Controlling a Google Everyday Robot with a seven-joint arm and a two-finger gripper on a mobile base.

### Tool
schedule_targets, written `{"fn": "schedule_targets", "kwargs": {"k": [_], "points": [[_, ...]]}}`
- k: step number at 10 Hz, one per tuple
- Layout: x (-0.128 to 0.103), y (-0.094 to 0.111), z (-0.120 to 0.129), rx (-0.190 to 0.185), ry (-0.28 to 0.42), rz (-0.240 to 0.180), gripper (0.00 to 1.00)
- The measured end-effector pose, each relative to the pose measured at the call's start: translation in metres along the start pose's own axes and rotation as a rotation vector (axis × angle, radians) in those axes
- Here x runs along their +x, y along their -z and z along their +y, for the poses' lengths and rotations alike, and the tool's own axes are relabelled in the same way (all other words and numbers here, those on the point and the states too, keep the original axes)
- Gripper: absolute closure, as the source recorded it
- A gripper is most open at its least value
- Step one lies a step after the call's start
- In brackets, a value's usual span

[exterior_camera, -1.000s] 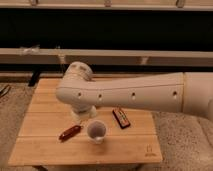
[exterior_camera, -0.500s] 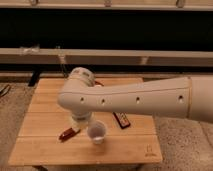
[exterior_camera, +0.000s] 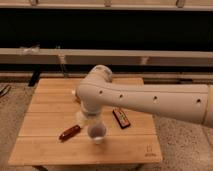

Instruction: Place the white sponge in the ceramic cup

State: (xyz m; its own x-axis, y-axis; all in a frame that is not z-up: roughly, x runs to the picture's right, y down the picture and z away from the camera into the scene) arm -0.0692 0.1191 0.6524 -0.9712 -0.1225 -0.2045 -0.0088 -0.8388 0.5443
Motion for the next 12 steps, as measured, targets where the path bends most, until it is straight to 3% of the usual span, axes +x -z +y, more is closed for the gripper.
{"fn": "schedule_targets", "kwargs": {"k": [1,6,10,12], "points": [[-0.004,-0.001,0.009,0.0,-0.012,0.035,1.0],[0.009,-0.009,0.01,0.015,-0.015,0.111,1.0],[0.024,-0.003,0.023,0.004,-0.021,0.256,1.0],[0.025,-0.003,0.023,0.004,-0.019,0.257,1.0]]}}
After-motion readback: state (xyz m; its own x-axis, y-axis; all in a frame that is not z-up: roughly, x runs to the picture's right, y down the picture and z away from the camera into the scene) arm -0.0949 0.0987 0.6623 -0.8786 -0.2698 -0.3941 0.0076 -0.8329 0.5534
